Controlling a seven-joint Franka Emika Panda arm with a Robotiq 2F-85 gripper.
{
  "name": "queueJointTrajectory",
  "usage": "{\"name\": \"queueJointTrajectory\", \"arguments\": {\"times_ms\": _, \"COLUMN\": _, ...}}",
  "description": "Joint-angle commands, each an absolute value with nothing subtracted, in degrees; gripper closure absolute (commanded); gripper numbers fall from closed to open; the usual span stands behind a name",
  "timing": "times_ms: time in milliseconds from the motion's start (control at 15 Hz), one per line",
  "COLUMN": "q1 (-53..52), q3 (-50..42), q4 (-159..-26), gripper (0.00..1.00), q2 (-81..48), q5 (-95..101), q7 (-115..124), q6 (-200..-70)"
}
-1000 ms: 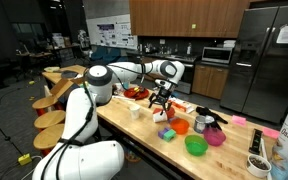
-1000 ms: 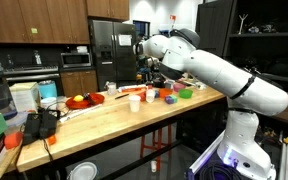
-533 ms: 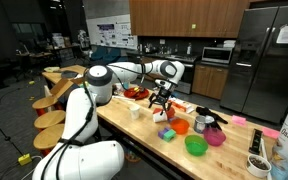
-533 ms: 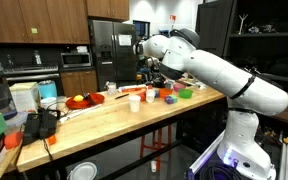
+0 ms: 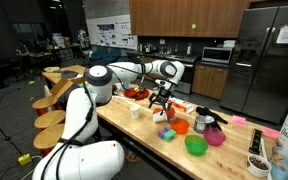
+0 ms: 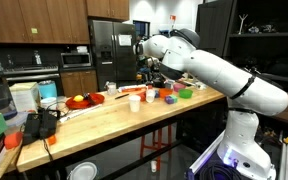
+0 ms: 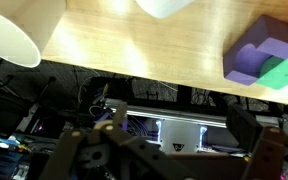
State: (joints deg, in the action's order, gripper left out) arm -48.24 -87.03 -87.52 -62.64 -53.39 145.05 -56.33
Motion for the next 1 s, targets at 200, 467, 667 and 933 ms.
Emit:
{"name": "queueJointTrajectory", "arguments": {"times_ms": 200, "q1": -50.1, "q3": -89.7, "q4": -93.8, "gripper": 0.0, "q2": -65.8, "q5": -45.4, "q7": 149.1, "q6": -62.7}}
{"name": "queueJointTrajectory", "arguments": {"times_ms": 467, "q1": -52.4, "q3": -93.4, "q4": -102.5, "gripper": 0.0, "q2": -70.2, "q5": -41.8, "q7": 149.3, "q6": -69.2}}
{"name": "queueJointTrajectory", "arguments": {"times_ms": 667, "q1": -53.4, "q3": -96.5, "q4": -107.3, "gripper": 0.0, "q2": -76.9, "q5": -43.6, "q7": 149.3, "q6": -72.1}}
{"name": "queueJointTrajectory", "arguments": {"times_ms": 933, "q1": -53.1, "q3": -101.1, "q4": -110.1, "gripper": 0.0, "q2": -86.5, "q5": -46.2, "q7": 149.3, "q6": -72.6}}
